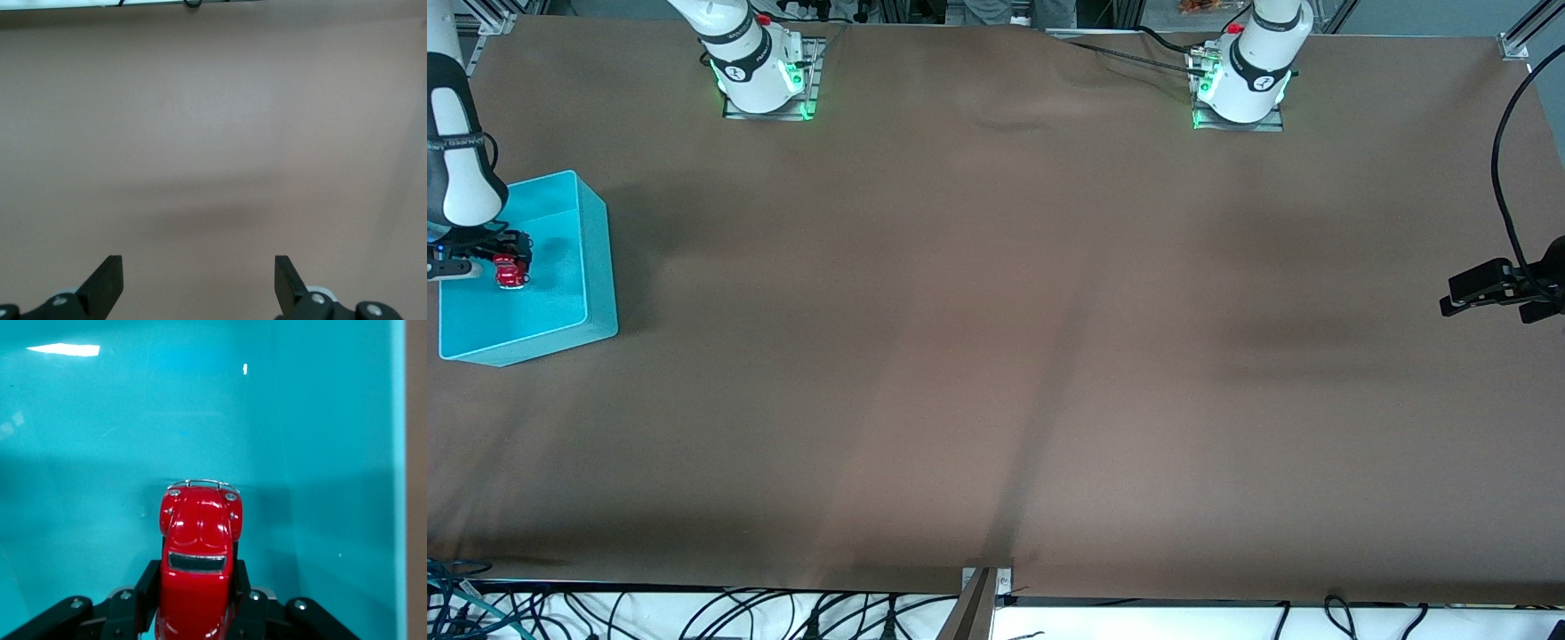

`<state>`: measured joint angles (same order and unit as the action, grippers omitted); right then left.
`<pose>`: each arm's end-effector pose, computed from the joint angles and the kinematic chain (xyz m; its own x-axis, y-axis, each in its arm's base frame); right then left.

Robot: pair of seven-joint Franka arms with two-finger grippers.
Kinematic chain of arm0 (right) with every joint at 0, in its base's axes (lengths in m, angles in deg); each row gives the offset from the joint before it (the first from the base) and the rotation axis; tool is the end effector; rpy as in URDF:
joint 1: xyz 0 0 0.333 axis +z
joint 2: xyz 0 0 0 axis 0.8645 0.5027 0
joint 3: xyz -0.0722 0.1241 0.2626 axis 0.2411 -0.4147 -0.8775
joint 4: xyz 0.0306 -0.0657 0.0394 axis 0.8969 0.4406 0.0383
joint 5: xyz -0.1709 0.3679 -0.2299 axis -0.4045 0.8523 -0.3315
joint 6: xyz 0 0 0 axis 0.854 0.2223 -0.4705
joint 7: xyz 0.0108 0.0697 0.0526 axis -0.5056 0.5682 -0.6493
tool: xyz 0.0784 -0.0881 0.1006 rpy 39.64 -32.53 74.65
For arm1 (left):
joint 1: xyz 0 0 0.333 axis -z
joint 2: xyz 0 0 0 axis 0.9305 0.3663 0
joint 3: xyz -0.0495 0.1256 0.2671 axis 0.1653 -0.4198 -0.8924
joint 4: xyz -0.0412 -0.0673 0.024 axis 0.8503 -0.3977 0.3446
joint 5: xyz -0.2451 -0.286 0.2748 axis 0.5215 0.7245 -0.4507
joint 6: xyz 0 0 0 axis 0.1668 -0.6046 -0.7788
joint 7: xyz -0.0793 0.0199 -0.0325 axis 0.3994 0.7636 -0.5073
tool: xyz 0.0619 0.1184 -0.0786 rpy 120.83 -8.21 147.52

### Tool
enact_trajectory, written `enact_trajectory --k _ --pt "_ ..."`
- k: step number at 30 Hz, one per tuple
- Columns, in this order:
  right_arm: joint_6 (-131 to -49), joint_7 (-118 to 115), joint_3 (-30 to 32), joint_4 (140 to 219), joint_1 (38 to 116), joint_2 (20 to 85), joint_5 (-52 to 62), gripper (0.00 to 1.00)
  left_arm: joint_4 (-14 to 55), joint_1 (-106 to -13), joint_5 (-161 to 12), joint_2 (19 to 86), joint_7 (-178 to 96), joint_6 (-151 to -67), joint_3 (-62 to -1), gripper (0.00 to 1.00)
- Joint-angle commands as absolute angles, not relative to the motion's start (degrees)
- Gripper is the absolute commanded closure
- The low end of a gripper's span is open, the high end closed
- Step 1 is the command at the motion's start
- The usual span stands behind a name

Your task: Wind red beetle toy and store in blue box

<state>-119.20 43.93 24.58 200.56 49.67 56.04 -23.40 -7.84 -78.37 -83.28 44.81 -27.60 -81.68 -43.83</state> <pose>0.4710 -0.4118 0.0994 0.9893 0.1189 -0.0848 0.1277 -0.9860 0.1072 0.7150 0.0580 0.5248 0.9985 -0.0538 0.0093 -0.0541 -0.9979 0.0343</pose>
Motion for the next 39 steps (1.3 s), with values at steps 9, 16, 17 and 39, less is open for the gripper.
enact_trajectory --k 9,16,17,39 --pt "-119.4 45.2 23.0 198.7 47.8 58.0 -21.6 0.91 -8.5 -78.3 -84.2 45.1 -26.4 -81.3 -43.9 0.00" --pt "-119.4 45.1 23.0 199.3 47.7 57.1 -21.6 0.26 -8.5 -78.4 -84.2 45.1 -26.4 -81.3 -43.9 0.00" --pt "-119.4 45.1 23.0 199.3 47.7 57.1 -21.6 0.26 -8.5 -78.4 -84.2 45.1 -26.4 -81.3 -43.9 0.00" --pt "-108.5 44.5 23.1 200.1 48.2 46.5 -22.3 0.00 -8.5 -78.4 -84.2 45.1 -26.4 -81.3 -43.9 0.00"
